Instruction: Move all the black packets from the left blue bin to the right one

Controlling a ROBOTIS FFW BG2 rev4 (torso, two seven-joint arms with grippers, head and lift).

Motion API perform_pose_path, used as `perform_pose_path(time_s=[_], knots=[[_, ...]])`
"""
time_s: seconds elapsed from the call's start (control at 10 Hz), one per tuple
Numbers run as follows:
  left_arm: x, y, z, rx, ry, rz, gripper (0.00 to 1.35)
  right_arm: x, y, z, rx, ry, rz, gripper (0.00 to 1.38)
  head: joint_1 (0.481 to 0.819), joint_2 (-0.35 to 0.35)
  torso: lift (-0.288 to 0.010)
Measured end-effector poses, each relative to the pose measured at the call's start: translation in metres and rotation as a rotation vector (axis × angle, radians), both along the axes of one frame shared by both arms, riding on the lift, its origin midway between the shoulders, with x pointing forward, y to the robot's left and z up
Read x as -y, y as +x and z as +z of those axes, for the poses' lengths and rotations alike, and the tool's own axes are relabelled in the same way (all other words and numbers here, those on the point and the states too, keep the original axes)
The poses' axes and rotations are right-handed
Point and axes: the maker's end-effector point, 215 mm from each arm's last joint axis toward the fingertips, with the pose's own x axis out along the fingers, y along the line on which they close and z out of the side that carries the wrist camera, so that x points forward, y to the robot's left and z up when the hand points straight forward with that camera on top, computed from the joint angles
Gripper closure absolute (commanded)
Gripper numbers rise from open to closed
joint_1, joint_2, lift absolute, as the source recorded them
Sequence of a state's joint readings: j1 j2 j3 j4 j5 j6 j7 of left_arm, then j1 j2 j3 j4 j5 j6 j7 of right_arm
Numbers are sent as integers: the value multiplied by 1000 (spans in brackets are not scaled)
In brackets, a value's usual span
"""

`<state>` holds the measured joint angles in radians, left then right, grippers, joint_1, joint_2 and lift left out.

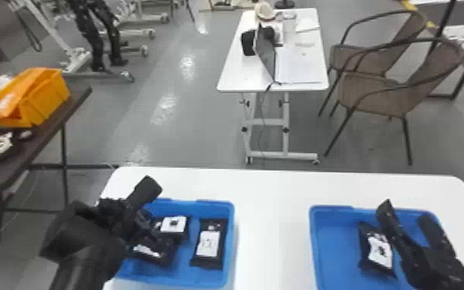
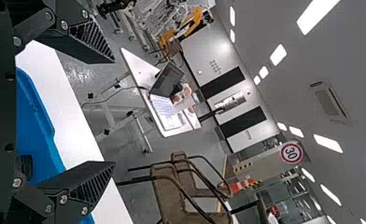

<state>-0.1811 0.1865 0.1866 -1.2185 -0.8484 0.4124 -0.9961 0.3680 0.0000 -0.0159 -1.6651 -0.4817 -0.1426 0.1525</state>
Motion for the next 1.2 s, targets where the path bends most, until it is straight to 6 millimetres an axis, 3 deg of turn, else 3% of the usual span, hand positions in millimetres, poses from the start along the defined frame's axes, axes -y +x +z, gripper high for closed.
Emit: perform_pose_path(time_s=[0.4,0.9,1.0,1.1,1.2], knots=[[-30,4,-4,-22,95,-44,139,-1,-2,-5,-8,14,3,260,695,192,0],[-4,25,-24,22,141,-122,193,-6,-3,-7,-3,32,24,282,695,166,0],[-5,23,-28,15,145,-113,349,-6,-4,-8,-4,39,26,358,695,167,0],[-9,20,-31,3,151,-104,645,-6,-4,-9,-5,45,28,538,695,169,0],[-13,17,-33,-7,153,-92,835,-6,-5,-10,-6,48,29,599,695,176,0]])
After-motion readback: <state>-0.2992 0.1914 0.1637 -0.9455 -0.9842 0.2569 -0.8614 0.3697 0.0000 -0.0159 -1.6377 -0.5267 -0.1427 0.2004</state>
